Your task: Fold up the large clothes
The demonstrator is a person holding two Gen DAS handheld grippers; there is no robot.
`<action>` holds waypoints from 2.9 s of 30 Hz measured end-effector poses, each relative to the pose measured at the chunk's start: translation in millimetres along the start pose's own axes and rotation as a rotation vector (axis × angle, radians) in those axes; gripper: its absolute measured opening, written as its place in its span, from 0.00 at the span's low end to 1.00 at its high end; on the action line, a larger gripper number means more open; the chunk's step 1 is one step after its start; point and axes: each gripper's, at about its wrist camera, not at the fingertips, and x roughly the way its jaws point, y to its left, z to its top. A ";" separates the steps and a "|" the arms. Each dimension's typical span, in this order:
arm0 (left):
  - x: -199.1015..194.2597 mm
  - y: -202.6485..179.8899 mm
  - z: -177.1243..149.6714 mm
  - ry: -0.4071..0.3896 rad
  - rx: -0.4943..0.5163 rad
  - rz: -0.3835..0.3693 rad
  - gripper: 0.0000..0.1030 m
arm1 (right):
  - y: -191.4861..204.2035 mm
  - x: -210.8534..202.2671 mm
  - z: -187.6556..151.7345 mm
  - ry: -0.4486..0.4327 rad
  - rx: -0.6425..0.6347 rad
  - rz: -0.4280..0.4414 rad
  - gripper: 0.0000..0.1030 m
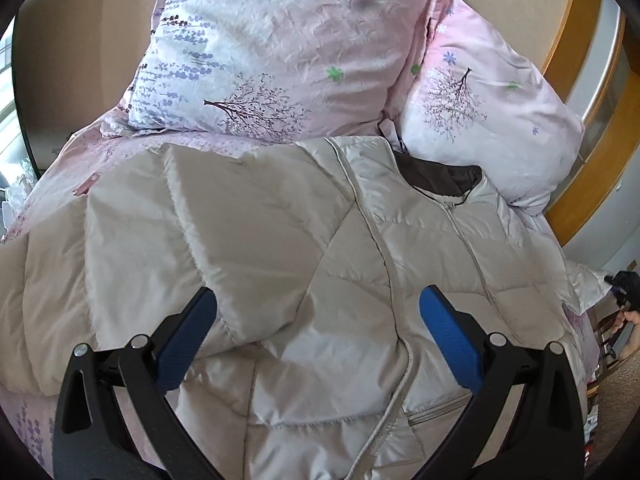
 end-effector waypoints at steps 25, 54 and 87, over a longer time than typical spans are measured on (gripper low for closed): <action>-27.5 12.8 -6.0 -0.013 -0.015 -0.013 0.98 | 315.9 -60.2 -209.6 0.398 -0.796 0.482 0.05; -42.8 67.3 -17.4 -0.008 -0.208 -0.091 0.98 | 340.7 -94.0 -266.6 0.429 -0.951 0.465 0.32; -117.3 253.9 -113.7 -0.176 -0.870 0.076 0.96 | 331.1 -119.4 -247.4 0.684 -0.833 0.596 0.99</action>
